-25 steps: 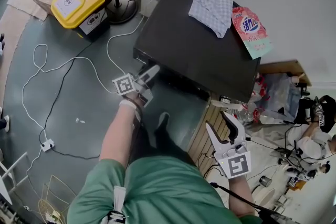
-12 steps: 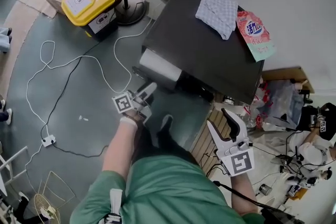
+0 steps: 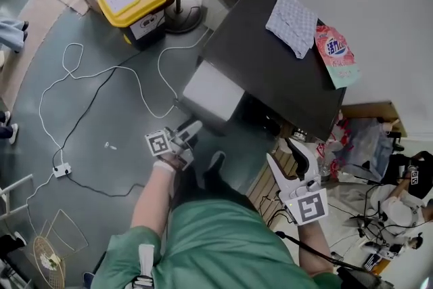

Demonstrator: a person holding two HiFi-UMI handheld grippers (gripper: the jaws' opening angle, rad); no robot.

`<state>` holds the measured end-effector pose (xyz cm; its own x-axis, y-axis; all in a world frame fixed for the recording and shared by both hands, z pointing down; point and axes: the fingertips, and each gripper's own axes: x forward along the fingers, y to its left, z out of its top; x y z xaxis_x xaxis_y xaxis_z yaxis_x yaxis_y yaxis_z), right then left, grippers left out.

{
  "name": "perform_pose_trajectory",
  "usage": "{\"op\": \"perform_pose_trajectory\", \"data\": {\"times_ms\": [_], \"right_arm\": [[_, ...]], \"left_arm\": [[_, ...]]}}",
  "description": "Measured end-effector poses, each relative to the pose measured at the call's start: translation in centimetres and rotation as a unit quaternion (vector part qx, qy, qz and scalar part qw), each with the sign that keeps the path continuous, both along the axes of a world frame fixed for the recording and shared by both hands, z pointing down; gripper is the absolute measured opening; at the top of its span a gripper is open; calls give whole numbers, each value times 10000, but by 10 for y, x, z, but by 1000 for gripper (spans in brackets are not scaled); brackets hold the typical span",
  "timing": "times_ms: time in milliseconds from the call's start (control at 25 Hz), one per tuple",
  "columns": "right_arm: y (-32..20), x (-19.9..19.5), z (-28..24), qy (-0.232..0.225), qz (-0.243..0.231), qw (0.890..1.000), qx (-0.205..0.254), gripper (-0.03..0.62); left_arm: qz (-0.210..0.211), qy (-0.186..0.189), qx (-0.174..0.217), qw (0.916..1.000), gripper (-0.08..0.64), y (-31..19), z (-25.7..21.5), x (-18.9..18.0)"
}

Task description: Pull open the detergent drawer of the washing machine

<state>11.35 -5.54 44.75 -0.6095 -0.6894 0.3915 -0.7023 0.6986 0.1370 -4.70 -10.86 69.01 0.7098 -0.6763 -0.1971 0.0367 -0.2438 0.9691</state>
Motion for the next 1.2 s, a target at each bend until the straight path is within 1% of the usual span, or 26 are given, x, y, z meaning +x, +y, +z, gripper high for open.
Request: {"op": "perform_pose_trajectory", "data": {"times_ms": [120, 320, 520, 600, 680, 720, 800, 880, 960, 1040, 1120, 1200], "right_arm": [[4, -9, -4, -53, -147, 9999, 47, 204], [5, -15, -11, -115, -250, 9996, 94, 204], [3, -17, -12, -130, -328, 9993, 102, 204], [4, -17, -12, -90, -379, 9992, 102, 204], [2, -18, -13, -156, -350, 9992, 114, 204], [1, -18, -14, -220, -326, 9991, 135, 204], [-2, -16, -16, -298, -286, 9990, 166, 204], [-5, -10, -15, -239, -263, 9992, 164, 204], [-10, -3, -17, -276, -137, 9994, 174, 192], [-16, 3, -20, -448, 52, 9988, 166, 192], [-21, 8, -22, -635, 208, 9977, 132, 191], [-26, 11, -23, -765, 316, 9965, 132, 191]], "left_arm": [[-43, -15, -37, 10000, 368, 8, 0, -3], [-40, -20, -18, 10000, 368, 24, -1, -11], [-111, -153, -152, 9997, 373, 31, 1, -16], [-134, -357, -304, 9988, 375, 35, 9, -19], [-130, -732, -487, 9960, 368, 40, 20, -24], [-108, -926, -516, 9943, 368, 42, 22, -27], [-8, -1302, -411, 9906, 368, 46, 17, -30], [128, -1689, -173, 9854, 367, 48, 1, -31], [210, -2168, 52, 9760, 357, 51, -20, -33], [204, -2614, 339, 9644, 339, 52, -47, -35], [94, -2982, 644, 9523, 328, 49, -79, -37], [-110, -3379, 932, 9365, 311, 43, -112, -41]]}}
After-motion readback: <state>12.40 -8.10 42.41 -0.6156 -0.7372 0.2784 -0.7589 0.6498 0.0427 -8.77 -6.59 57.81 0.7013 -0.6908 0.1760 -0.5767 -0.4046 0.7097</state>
